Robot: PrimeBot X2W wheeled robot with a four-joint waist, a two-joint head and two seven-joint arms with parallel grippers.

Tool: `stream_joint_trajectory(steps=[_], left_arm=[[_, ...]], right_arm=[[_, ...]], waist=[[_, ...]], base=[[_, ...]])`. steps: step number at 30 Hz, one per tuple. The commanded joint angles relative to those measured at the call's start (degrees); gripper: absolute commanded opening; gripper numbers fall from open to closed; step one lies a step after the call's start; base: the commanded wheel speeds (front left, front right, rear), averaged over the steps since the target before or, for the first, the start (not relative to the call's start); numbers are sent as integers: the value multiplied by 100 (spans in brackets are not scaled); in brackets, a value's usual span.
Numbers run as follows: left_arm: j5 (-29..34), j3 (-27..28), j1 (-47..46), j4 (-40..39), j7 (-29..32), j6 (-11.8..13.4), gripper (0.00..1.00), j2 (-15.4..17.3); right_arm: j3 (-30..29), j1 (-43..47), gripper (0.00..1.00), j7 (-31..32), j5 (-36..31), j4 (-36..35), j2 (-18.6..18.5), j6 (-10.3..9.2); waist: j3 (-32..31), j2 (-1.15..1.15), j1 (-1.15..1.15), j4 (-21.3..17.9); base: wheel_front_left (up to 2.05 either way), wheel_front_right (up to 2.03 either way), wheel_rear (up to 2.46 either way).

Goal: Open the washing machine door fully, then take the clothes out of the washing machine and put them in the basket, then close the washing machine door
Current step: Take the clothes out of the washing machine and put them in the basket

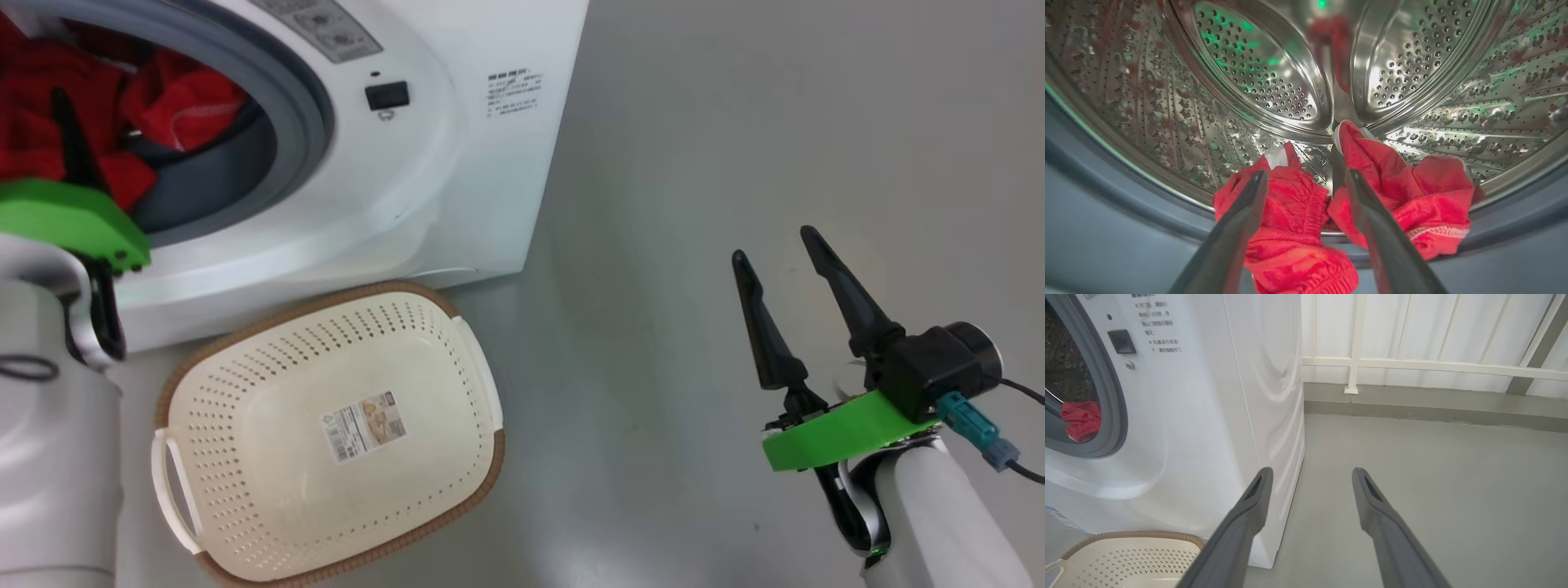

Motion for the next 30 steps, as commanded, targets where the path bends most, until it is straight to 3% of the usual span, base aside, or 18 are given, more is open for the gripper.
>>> stream_joint_trajectory(steps=[1,15,23,24,25,26,27,30], left_arm=[[101,44,-244,73,156,124,100,371],[717,-538,-919,1062,1706,616,100,866],[789,-682,-938,1288,2493,565,100,1158],[776,-687,-935,1303,2549,536,95,1176],[752,-688,-926,1316,2607,510,51,1170],[739,-702,-904,1333,2702,500,29,1138],[731,-715,-889,1323,2762,487,0,1127],[698,-729,-857,1183,2693,433,0,1169]], right_arm=[[226,-84,100,-37,79,-99,-28,35],[552,-213,100,-37,347,94,-39,35],[680,-255,100,-37,457,145,-3,35],[686,-262,100,-37,468,149,2,35],[692,-271,100,-37,475,152,7,35],[700,-276,100,-37,479,157,11,35],[706,-281,100,-37,482,160,16,35],[713,-308,100,-37,488,162,28,35]], waist=[[224,0,0,-40],[351,0,0,-193],[416,0,0,-319],[434,0,0,-329],[448,0,0,-338],[456,0,0,-346],[469,0,0,-355],[514,0,0,-370]], base=[[0,0,0],[0,0,0],[0,0,0],[0,0,0],[0,0,0],[0,0,0],[0,0,0],[0,0,0]])
